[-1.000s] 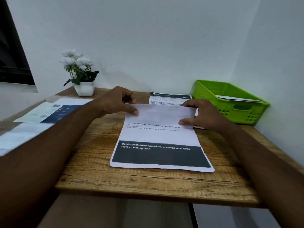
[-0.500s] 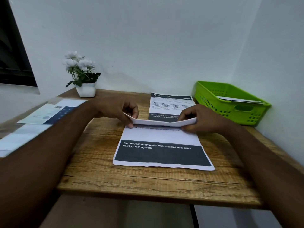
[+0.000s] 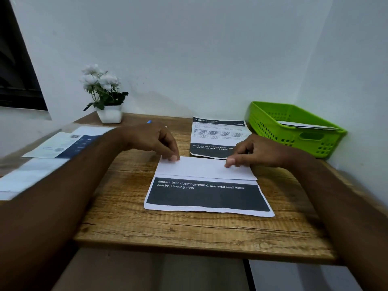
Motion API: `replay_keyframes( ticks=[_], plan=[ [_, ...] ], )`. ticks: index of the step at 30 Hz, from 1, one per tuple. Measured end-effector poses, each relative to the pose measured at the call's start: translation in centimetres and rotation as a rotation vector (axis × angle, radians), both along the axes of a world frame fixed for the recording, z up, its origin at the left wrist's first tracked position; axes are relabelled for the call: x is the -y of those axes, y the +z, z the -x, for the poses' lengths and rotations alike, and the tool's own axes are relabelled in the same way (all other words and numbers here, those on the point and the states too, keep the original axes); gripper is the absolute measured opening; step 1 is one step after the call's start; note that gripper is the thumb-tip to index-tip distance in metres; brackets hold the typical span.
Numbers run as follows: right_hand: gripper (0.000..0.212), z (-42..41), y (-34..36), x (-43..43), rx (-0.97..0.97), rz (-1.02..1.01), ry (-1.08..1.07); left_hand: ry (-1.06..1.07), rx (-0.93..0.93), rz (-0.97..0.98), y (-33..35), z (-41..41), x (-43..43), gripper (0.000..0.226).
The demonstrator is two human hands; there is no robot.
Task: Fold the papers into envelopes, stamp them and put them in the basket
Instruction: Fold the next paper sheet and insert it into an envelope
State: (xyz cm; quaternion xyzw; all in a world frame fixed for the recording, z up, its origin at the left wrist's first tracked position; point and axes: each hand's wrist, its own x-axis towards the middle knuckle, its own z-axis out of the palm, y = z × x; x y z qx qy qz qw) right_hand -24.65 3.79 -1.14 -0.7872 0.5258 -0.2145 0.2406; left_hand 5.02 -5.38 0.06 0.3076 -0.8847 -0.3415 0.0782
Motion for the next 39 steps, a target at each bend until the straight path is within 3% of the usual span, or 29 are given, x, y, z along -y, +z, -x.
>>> replay_keyframes(
  ticks=[3,7,9,16,24,35,39],
  plan=[
    [0.042,-0.4,0.2,-0.3,-0.028,-0.002,0.005,0.055,0.024,0.146,-0.5,0.9,-0.1,0.021],
    [0.036,-0.7,0.4,-0.5,-0.112,0.020,0.010,0.077,0.067,0.132,-0.9,1.6,-0.1,0.042],
    [0.034,-0.7,0.4,-0.4,-0.151,0.048,-0.004,0.062,0.075,0.126,-0.9,1.8,-0.2,0.043],
    [0.073,-0.8,0.2,-0.2,-0.262,0.167,-0.038,0.039,0.064,0.125,-0.5,1.6,-0.8,0.028],
    [0.029,-1.1,0.8,-0.6,-0.139,0.284,-0.017,0.039,-0.092,0.099,0.2,1.0,-1.5,0.024],
    [0.021,-1.1,0.9,-0.8,-0.066,0.276,0.026,-0.034,-0.085,0.138,1.1,0.8,-1.4,0.021],
    [0.023,-1.1,0.9,-0.7,-0.109,0.234,0.029,-0.059,0.002,0.211,1.2,0.9,-1.5,0.017]
  ],
)
